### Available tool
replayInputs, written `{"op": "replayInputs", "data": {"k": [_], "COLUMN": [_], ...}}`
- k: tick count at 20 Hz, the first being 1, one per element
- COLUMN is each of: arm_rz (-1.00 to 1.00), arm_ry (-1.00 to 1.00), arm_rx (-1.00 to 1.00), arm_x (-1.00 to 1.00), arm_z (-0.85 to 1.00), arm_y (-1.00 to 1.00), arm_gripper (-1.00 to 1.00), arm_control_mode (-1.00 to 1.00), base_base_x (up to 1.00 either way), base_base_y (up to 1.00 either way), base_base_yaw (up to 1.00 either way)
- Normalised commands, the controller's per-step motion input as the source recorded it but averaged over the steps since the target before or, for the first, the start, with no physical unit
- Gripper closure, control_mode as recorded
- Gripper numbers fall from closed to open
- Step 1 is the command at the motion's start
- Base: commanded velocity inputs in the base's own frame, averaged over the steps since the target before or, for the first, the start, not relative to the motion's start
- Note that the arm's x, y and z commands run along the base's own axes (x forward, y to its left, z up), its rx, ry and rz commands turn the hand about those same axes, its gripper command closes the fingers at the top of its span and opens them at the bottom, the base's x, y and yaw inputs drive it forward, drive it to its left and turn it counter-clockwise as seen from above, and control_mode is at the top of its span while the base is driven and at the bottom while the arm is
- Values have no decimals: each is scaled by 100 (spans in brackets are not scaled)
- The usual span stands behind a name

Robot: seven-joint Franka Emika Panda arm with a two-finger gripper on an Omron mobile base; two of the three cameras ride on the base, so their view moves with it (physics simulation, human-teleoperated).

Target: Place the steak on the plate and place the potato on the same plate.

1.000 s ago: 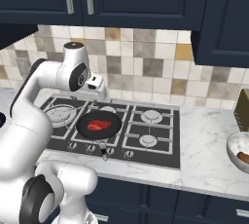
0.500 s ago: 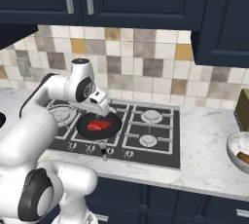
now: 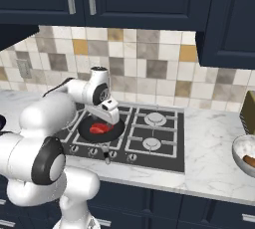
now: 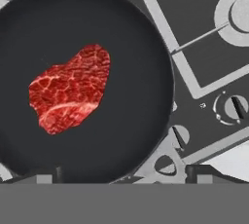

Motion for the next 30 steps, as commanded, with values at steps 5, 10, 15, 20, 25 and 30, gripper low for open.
{"op": "replayInputs", "data": {"k": [5, 10, 15, 20, 25, 30], "arm_rz": [-9, -2, 0, 0, -5, -11], "arm_ry": [16, 8, 3, 0, 0, 0], "arm_rx": [1, 0, 0, 0, 0, 0], "arm_x": [40, 34, 17, 11, 0, 0], "arm_z": [-28, -38, -40, -27, -1, 0], "arm_y": [-3, 0, 0, 0, 0, 0], "arm_gripper": [-100, -100, -100, -100, -100, -100], "arm_control_mode": [-100, -100, -100, -100, -100, -100], "base_base_x": [0, 0, 0, 0, 0, 0], "base_base_y": [0, 0, 0, 0, 0, 0], "base_base_yaw": [0, 0, 0, 0, 0, 0]}}
